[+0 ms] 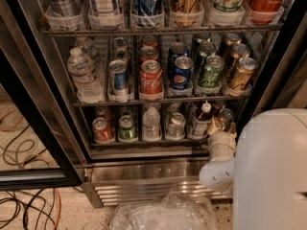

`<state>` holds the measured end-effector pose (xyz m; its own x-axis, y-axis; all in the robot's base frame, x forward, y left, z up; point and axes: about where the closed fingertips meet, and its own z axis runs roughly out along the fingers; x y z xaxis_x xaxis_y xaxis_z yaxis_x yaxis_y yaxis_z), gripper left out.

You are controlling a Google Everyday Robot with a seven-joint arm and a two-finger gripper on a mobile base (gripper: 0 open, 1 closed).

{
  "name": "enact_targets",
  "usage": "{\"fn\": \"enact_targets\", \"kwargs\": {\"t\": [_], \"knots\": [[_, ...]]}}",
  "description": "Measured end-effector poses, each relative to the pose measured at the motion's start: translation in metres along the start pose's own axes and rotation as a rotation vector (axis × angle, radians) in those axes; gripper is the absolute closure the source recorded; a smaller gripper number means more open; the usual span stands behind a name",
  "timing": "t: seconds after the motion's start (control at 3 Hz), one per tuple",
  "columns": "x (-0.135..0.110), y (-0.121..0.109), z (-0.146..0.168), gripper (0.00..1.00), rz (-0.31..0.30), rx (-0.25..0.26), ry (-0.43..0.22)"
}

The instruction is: Pick orange can from bottom shelf of fridge

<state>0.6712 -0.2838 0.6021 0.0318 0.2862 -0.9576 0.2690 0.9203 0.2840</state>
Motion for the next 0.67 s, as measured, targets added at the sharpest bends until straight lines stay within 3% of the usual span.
{"fn": "enact_targets", "kwargs": {"t": [0.67], "knots": [[-0.0020, 0.0034, 0.0078, 0.43, -0.013, -0.009, -0.012]]}}
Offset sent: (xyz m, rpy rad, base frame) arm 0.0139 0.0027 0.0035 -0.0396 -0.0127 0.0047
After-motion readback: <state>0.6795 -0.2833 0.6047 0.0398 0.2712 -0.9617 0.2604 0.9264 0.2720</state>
